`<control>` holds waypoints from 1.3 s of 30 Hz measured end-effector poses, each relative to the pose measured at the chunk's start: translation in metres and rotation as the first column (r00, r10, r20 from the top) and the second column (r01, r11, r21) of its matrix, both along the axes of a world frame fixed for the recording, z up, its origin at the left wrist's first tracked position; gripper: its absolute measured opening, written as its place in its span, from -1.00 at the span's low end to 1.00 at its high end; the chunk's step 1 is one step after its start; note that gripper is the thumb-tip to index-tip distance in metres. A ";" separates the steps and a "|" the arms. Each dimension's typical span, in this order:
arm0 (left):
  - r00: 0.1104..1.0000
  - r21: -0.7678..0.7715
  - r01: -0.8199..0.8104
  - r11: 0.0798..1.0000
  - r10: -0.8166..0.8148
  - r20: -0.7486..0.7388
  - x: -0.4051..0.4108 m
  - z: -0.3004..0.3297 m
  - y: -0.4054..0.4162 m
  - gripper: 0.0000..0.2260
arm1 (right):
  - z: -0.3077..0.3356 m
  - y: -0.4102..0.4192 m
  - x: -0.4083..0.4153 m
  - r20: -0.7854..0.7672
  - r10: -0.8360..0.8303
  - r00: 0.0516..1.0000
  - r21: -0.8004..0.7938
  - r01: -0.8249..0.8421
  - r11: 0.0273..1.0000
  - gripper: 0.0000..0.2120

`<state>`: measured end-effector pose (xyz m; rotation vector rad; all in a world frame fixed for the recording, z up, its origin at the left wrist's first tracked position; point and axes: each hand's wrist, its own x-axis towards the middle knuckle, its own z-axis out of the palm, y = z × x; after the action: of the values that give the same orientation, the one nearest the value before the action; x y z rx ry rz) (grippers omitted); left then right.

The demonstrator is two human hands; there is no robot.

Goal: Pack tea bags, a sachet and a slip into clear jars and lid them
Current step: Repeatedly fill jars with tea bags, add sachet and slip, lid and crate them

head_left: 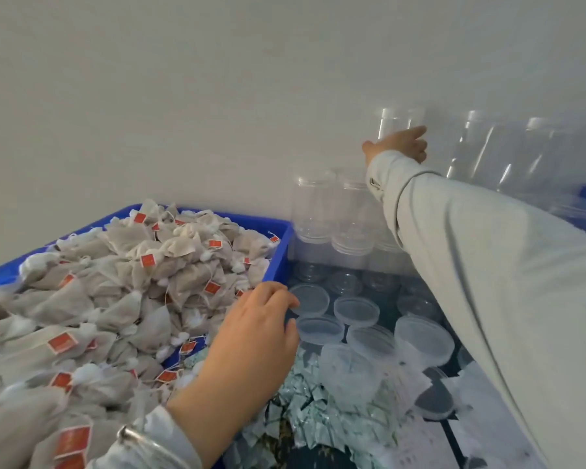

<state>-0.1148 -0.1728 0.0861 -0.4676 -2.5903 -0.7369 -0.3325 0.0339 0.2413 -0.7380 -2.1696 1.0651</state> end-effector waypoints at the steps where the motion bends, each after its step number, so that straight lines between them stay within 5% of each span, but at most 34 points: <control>1: 1.000 -0.009 0.004 1.000 -0.004 -0.016 0.000 0.000 0.001 -0.77 | -0.003 0.004 -0.007 -0.005 0.000 1.000 -0.035 0.000 0.999 -0.05; 6: 0.998 -0.014 -0.003 1.000 0.003 -0.056 -0.001 0.000 0.001 -0.73 | -0.013 0.008 -0.015 -0.082 0.026 0.996 -0.113 -0.035 0.993 -0.12; 10: 0.998 0.031 -0.008 0.999 0.010 -0.059 0.000 0.002 -0.001 -0.71 | -0.014 -0.018 0.023 -0.388 0.074 0.919 0.117 -0.031 0.993 -0.07; 13: 0.996 0.148 0.008 0.989 0.004 -0.084 0.004 0.006 -0.001 -0.59 | -0.035 -0.041 0.081 -0.493 0.325 0.807 0.258 -0.221 0.940 -0.07; 18: 0.989 0.387 0.144 0.911 -0.118 -0.090 0.019 0.021 0.005 -0.30 | -0.122 -0.049 0.193 -0.196 0.709 0.677 0.208 -0.678 0.705 -0.05; 24: 0.927 0.134 0.341 0.931 -0.356 0.116 0.034 0.023 0.008 -0.21 | -0.185 -0.017 0.268 0.041 0.827 0.561 0.035 -0.828 0.560 -0.03; 27: 0.894 -0.035 0.397 0.917 -0.378 0.242 0.042 0.016 0.019 -0.33 | -0.201 -0.008 0.292 0.057 0.796 0.603 0.025 -0.798 0.602 -0.09; 30: 0.917 -0.037 0.291 0.956 -0.267 0.298 0.047 0.012 0.035 -0.37 | -0.205 -0.002 0.303 0.059 0.631 0.773 0.339 -0.610 0.716 -0.08; 34: 0.903 0.077 0.162 0.984 -0.180 0.389 0.055 0.015 0.048 -0.24 | -0.205 0.007 0.311 -0.077 0.512 0.856 0.717 -0.309 0.625 -0.15; 39: 0.783 0.346 0.027 0.938 -0.235 0.575 0.060 0.014 0.054 -0.44 | -0.220 0.014 0.320 -0.156 0.456 0.876 0.817 -0.145 0.558 -0.16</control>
<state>-0.0548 -0.1184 0.1003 -0.3484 -2.9381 -1.5592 -0.0122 0.0481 0.0208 0.2591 -2.1612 0.2260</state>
